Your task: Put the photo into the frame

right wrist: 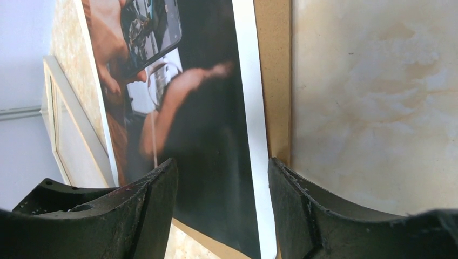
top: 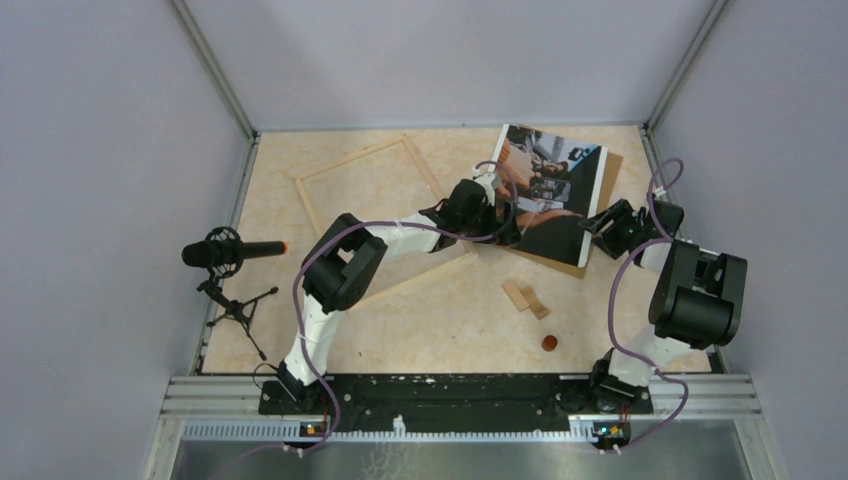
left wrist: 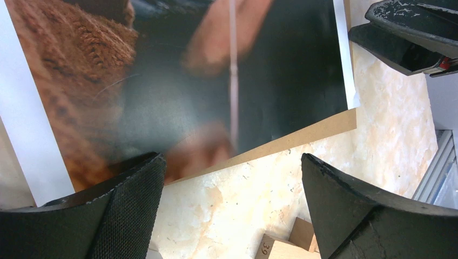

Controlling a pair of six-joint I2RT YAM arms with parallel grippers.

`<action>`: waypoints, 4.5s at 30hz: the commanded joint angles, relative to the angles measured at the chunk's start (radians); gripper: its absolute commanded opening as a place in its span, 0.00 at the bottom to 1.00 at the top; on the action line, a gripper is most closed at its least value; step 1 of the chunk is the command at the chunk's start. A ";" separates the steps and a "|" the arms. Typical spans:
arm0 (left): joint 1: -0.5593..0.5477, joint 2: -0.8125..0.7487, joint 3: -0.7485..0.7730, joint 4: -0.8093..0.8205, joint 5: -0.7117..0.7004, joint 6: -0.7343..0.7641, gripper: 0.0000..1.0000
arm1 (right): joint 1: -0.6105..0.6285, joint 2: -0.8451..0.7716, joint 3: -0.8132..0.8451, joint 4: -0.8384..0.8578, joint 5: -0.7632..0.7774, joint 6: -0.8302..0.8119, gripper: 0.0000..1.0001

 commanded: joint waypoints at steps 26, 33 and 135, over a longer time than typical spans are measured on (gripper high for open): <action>0.021 0.075 -0.001 -0.029 0.051 -0.029 0.99 | 0.081 -0.016 -0.060 0.158 -0.221 0.203 0.66; 0.021 0.076 -0.002 -0.025 0.058 -0.033 0.99 | 0.079 -0.075 -0.160 0.277 -0.227 0.320 0.69; 0.018 -1.422 -0.029 -0.351 -0.440 0.239 0.99 | 1.096 0.172 1.454 -1.208 1.113 -0.678 0.00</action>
